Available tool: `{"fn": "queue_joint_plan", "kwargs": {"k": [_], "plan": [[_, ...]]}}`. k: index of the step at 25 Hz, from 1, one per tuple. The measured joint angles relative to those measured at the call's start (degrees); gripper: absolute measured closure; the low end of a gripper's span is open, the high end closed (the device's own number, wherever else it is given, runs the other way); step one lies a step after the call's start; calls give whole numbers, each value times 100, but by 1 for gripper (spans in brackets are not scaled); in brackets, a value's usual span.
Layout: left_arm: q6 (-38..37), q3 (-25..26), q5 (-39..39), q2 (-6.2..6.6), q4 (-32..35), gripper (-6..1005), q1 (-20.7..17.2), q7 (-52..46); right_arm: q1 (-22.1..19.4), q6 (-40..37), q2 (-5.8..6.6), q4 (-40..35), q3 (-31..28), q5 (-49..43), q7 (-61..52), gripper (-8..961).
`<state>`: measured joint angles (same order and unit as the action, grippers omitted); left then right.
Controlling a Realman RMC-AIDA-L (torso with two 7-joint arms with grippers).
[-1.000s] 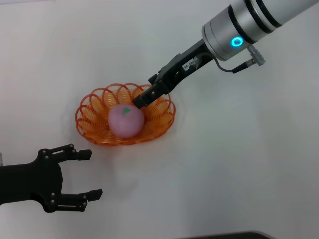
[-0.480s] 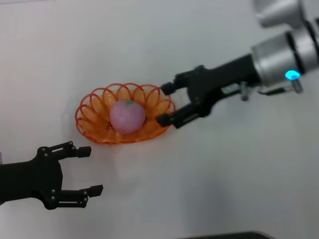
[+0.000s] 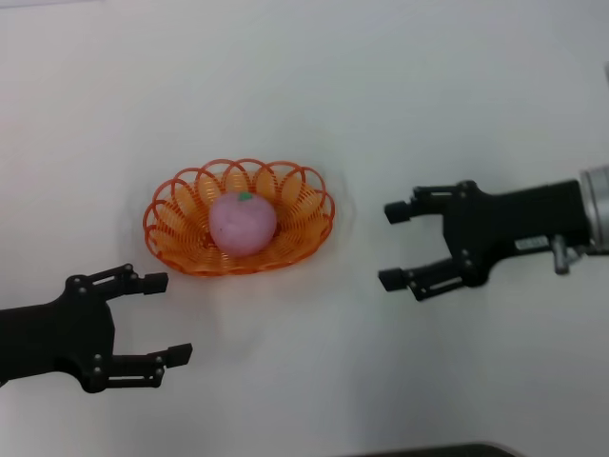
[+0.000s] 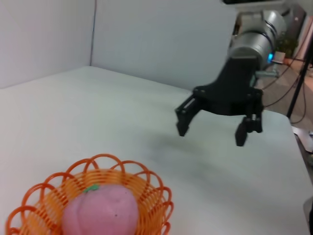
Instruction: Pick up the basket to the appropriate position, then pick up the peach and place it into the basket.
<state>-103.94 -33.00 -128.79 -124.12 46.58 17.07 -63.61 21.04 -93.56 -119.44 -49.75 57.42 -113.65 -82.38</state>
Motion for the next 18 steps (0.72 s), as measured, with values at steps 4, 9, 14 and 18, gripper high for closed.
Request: {"fn": "queue_joint_plan", "kwargs": {"k": [4, 9, 14, 18], "plan": [[-2, 196, -25, 11, 0, 100, -55, -3, -164, -40, 0, 261, -251, -2, 533, 8], [17, 294, -30, 11, -29, 100, -113, -3, -246, -4, 0, 614, -454, 4, 1096, 8], [145, 298, -43, 11, -151, 99, -117, 0, -202, 212, 0, 803, -465, -134, 1180, 8], [163, 322, -58, 11, -225, 99, -124, 2, -199, 230, 0, 806, -442, -154, 1186, 8]]}}
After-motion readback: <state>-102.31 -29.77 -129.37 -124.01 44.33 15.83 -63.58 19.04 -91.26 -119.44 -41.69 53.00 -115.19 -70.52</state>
